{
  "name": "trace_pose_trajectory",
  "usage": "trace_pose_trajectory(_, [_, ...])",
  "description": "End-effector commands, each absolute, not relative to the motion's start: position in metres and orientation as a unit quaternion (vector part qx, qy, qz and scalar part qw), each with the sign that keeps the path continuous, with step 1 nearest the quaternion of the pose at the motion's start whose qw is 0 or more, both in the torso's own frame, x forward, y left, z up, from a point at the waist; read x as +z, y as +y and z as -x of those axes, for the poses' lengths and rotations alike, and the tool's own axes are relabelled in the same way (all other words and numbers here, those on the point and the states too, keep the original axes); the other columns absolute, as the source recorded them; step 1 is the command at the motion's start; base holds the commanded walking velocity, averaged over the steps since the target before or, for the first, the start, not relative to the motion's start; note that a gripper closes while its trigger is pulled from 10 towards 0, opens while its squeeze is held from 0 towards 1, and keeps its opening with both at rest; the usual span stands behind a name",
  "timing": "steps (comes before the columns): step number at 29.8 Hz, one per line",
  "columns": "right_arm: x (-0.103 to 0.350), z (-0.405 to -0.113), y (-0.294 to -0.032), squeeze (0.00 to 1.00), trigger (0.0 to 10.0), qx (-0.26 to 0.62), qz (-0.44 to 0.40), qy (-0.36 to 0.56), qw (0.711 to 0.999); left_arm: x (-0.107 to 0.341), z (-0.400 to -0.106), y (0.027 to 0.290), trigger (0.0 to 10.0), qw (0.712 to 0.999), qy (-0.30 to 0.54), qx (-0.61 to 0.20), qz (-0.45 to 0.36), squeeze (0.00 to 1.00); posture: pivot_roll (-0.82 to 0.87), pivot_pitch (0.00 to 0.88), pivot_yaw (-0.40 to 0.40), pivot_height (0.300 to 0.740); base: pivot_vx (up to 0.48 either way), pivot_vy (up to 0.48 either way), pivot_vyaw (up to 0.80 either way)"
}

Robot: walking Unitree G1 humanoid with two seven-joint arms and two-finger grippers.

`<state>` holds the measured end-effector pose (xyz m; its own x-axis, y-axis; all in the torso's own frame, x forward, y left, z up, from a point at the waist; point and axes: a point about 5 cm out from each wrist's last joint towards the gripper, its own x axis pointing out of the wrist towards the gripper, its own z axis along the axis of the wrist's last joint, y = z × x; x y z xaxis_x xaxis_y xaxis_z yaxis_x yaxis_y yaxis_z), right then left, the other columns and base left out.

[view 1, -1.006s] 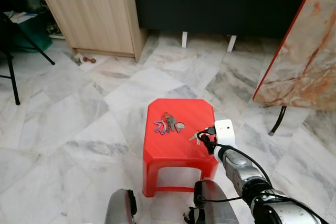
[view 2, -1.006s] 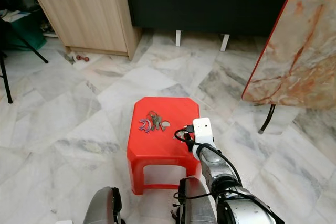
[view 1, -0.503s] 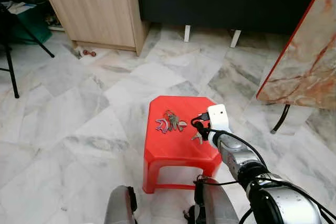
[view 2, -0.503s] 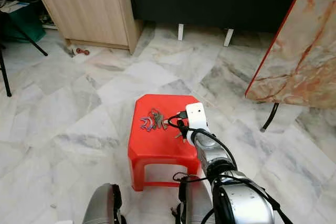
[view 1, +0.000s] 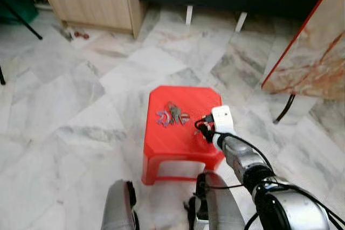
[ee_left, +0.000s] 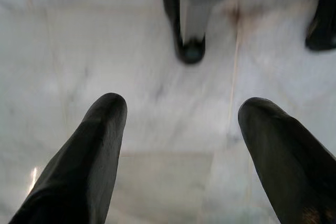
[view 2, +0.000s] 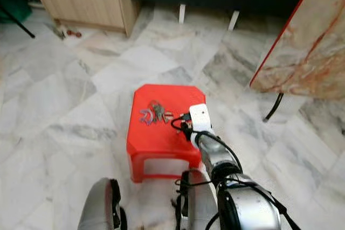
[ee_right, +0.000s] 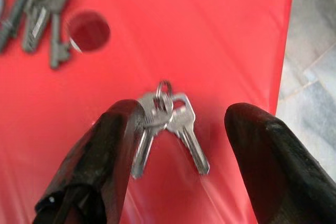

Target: Hang keys on a hook

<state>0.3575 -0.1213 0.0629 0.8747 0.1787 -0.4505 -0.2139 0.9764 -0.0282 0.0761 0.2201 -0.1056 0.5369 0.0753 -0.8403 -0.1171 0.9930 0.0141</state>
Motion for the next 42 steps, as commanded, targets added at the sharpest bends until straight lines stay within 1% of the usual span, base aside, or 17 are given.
trace_pose_trajectory(1, [0.060,-0.356,-0.121,0.00,10.0,0.100,0.029,0.235,0.966,-0.109,-0.058,0.217,10.0,0.867,0.495,0.054,0.025,0.00,0.10,0.364,-0.075,0.580,0.000,0.000,0.00])
trace_pose_trajectory(4, [0.062,-0.356,-0.118,0.00,10.0,0.106,0.025,0.225,0.968,-0.109,-0.053,0.215,10.0,0.870,0.489,0.054,0.027,0.00,0.10,0.382,-0.081,0.580,0.000,0.000,0.00])
trace_pose_trajectory(8, [0.067,-0.359,-0.115,0.00,10.0,0.113,0.020,0.207,0.972,-0.106,-0.057,0.215,10.0,0.880,0.471,0.054,0.027,0.00,0.10,0.403,-0.086,0.580,0.000,0.000,0.00])
trace_pose_trajectory(14, [0.074,-0.363,-0.113,0.00,10.0,0.117,0.012,0.187,0.975,-0.104,-0.057,0.215,10.0,0.887,0.458,0.053,0.029,0.00,0.10,0.423,-0.091,0.580,0.000,0.000,0.00])
trace_pose_trajectory(24, [0.077,-0.364,-0.116,0.00,10.0,0.119,0.011,0.175,0.977,-0.103,-0.050,0.212,10.0,0.887,0.457,0.055,0.033,0.00,0.10,0.430,-0.096,0.580,0.000,0.000,0.00])
trace_pose_trajectory(27, [0.084,-0.367,-0.116,0.00,10.0,0.126,-0.002,0.152,0.980,-0.103,-0.050,0.211,10.0,0.889,0.454,0.055,0.034,0.00,0.10,0.431,-0.100,0.580,0.000,0.000,0.00])
trace_pose_trajectory(42, [0.096,-0.371,-0.111,0.00,10.0,0.146,-0.020,0.113,0.983,-0.101,-0.053,0.210,10.0,0.892,0.448,0.055,0.036,0.00,0.11,0.428,-0.102,0.580,0.000,0.000,0.00])
